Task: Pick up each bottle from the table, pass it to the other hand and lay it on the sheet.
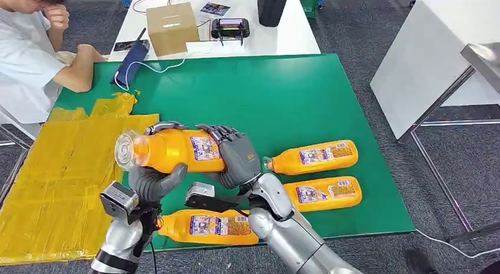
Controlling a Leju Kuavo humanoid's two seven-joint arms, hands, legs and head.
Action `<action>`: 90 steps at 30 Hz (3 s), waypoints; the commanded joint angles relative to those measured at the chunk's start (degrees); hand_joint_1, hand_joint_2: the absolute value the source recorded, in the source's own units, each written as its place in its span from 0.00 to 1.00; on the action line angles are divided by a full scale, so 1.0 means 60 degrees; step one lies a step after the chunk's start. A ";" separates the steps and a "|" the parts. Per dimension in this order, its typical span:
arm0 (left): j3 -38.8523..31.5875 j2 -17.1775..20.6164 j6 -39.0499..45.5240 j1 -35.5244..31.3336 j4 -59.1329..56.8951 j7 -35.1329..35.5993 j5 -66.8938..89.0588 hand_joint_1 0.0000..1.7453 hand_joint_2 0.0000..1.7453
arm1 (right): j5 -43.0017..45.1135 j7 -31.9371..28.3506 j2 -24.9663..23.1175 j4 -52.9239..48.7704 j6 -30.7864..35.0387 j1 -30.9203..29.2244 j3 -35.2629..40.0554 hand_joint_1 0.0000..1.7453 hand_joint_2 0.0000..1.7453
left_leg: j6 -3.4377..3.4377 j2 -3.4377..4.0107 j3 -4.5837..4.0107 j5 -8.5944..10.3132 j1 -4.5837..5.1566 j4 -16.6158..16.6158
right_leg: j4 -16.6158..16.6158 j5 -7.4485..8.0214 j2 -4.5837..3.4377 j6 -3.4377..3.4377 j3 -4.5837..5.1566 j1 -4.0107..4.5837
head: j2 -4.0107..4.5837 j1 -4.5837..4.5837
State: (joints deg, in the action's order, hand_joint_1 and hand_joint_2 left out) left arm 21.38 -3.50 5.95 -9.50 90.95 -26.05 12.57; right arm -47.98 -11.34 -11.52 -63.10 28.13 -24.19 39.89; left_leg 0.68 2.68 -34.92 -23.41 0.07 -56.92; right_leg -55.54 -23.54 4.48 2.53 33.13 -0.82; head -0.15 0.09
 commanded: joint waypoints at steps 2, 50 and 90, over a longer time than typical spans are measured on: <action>0.0510 -0.0009 0.0095 -0.0372 -0.0615 0.0088 0.0075 1.00 1.00 | -0.0065 0.0025 0.0088 0.0387 -0.0062 -0.0298 0.0287 1.00 1.00 | -0.0009 -0.0041 0.0040 -0.0019 -0.0015 -0.0003 | 0.0005 -0.0019 -0.0050 -0.0015 -0.0049 0.0003 | 0.0000 0.0000; 0.2889 0.2383 -0.0567 -0.4741 -0.7807 0.6711 1.2905 1.00 1.00 | -0.0259 -0.0447 0.1441 -0.6336 0.0461 0.2850 -0.0438 0.00 1.00 | -0.0048 -0.0005 -0.0017 0.0050 -0.0038 0.0004 | -0.0004 0.0052 -0.0072 -0.0061 0.0037 0.0029 | 0.0000 -0.0022; -0.1559 0.1067 0.1804 -0.2867 -0.4766 0.6105 1.0902 0.00 1.00 | -0.2610 0.1899 0.1606 -0.2922 -0.2856 0.1819 0.1659 0.00 1.00 | -0.0045 0.0009 -0.0033 0.0054 -0.0034 0.0005 | -0.0011 0.0055 -0.0083 -0.0056 0.0051 0.0028 | 0.0000 -0.0025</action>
State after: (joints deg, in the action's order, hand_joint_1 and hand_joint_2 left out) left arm 15.47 4.59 16.74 -27.52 59.39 11.41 79.07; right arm -64.04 0.22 -3.34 -86.92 11.41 -10.42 46.64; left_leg 0.43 2.82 -35.26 -23.03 -0.09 -56.91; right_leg -55.65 -23.18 4.23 2.24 33.58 -0.66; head -0.15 -0.07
